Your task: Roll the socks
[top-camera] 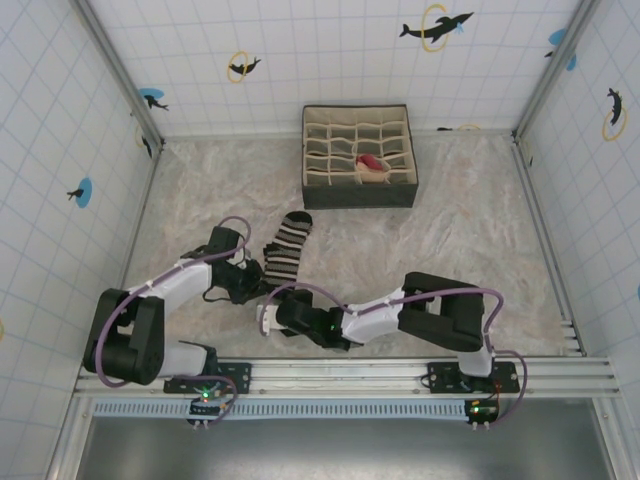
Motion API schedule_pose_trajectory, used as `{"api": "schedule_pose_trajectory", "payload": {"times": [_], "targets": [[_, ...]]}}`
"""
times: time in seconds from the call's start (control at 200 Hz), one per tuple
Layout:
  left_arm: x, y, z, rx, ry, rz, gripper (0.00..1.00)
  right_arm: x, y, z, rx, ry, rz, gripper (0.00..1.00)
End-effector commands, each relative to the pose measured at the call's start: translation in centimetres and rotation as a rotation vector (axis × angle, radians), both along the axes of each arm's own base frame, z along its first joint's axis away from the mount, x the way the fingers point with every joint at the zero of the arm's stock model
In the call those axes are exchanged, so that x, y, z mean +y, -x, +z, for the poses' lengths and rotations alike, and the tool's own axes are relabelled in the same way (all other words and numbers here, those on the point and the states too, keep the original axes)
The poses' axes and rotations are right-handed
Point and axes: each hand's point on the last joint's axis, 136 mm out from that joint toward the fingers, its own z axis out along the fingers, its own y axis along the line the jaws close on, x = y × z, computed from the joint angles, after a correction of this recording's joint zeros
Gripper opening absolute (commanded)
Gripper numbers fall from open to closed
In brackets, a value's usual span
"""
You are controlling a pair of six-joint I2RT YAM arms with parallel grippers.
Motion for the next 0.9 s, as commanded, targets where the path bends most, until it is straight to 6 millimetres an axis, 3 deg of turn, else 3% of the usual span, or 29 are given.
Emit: {"api": "schedule_pose_trajectory", "payload": {"times": [0.0,0.2,0.56,0.771,0.896], "targets": [[-0.1,0.1,0.4,0.019,0.008,-0.021,0.00,1.0,-1.0,0.2,0.002,-0.027,-0.006,0.54],[0.0,0.1,0.5,0.025,0.002,-0.032,0.00,0.4,-2.2,-0.6,0.011,-0.017,-0.028,0.44],[0.1,0.3,0.3,0.040,0.006,-0.033,0.00,0.2,-2.5,-1.6,0.024,0.001,-0.025,0.27],[0.1,0.3,0.4,0.041,0.012,-0.029,0.00,0.2,-2.4,-2.6,0.076,0.035,-0.010,0.04],[0.4,0.0,0.6,0.030,0.006,-0.016,0.00,-0.1,-2.5,-3.0,0.165,0.033,-0.019,0.00]]}}
